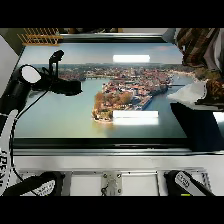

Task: Fold the clothes and pants, and hang the long-sleeved shirts on hangers.

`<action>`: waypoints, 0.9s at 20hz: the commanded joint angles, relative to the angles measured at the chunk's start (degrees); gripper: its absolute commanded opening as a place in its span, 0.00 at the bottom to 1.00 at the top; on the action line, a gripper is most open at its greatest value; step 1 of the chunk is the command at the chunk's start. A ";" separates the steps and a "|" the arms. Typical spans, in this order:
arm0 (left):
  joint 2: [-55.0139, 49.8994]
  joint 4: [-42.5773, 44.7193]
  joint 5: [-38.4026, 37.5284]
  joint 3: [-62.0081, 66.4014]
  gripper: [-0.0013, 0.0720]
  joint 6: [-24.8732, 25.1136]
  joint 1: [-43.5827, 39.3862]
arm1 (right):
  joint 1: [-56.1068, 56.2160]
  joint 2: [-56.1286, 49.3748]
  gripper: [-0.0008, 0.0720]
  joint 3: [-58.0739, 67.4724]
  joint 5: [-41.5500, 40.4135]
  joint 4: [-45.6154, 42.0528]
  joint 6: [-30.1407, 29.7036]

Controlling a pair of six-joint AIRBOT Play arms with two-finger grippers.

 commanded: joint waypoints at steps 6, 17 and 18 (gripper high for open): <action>0.00 0.04 -0.79 -0.02 0.02 -0.04 -0.02 | -0.44 4.74 0.03 -17.55 3.54 -8.70 2.45; 0.00 0.11 -1.16 -0.02 0.02 0.00 -0.02 | -0.44 4.90 0.73 -19.50 5.46 -12.02 2.86; -0.02 0.11 -1.16 -0.02 0.02 0.00 -0.02 | -0.42 5.68 0.74 -19.47 5.29 -11.82 2.19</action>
